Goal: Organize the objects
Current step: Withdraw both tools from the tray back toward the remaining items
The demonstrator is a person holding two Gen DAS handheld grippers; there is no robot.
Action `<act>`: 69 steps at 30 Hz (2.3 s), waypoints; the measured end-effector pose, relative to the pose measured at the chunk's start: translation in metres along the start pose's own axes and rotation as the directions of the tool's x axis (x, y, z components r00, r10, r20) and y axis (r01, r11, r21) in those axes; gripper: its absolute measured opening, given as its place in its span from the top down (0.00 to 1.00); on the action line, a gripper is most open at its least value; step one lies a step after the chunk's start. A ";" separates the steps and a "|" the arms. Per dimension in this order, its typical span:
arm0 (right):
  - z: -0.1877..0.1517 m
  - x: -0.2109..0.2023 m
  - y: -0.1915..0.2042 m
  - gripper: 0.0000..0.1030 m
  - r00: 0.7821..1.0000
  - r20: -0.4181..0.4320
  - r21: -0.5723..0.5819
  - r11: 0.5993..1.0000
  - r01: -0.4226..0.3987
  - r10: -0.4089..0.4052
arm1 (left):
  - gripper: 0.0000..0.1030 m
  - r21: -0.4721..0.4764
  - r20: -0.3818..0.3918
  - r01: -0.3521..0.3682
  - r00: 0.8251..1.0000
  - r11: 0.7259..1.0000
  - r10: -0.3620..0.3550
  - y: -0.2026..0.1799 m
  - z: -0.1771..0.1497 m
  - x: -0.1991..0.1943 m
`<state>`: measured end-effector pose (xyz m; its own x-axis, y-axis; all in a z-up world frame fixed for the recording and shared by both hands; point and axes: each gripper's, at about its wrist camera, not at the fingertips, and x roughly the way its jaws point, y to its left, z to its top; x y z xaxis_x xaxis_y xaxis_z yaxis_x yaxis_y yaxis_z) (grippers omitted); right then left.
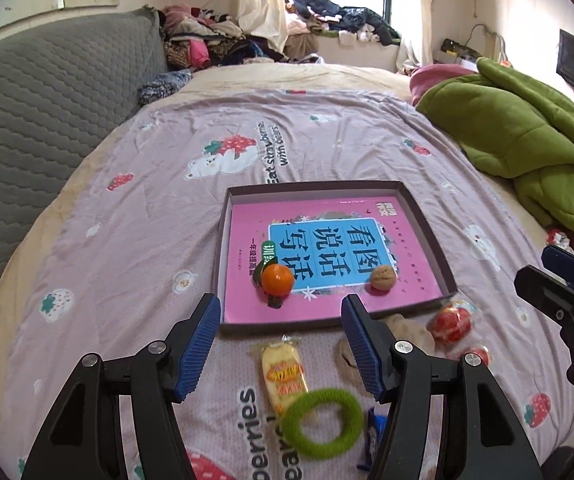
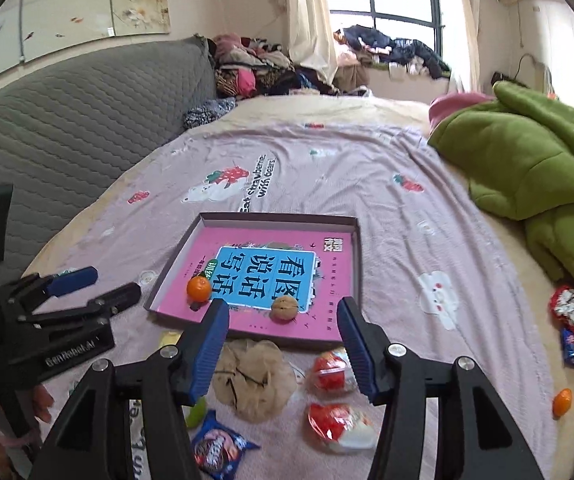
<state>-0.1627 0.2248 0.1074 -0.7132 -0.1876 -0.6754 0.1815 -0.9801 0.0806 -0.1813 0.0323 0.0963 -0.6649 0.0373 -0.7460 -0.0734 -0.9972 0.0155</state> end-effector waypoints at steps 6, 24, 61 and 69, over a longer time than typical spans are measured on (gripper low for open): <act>-0.023 -0.024 0.008 0.46 0.999 0.021 -0.043 0.999 0.030 -0.029 | 0.37 0.010 0.005 -0.007 1.000 1.000 0.007 0.000 -0.018 -0.020; -0.070 -0.042 0.026 0.45 1.000 0.019 -0.057 0.998 0.018 -0.017 | 0.37 0.023 -0.047 -0.003 0.999 1.000 0.004 -0.005 -0.070 -0.020; -0.127 -0.009 0.040 0.45 0.996 -0.079 -0.015 0.999 -0.028 0.027 | 0.37 -0.024 -0.122 0.007 0.993 1.000 -0.009 -0.008 -0.125 0.008; -0.133 -0.005 0.045 0.45 0.995 -0.091 -0.016 0.999 -0.042 0.040 | 0.37 -0.033 -0.132 0.010 0.991 0.999 -0.014 -0.004 -0.131 0.011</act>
<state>-0.0608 0.1904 0.0174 -0.6411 -0.2199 -0.7353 0.2219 -0.9703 0.0967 -0.0908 0.0284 0.0010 -0.5600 0.0427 -0.8274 -0.0556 -0.9984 -0.0140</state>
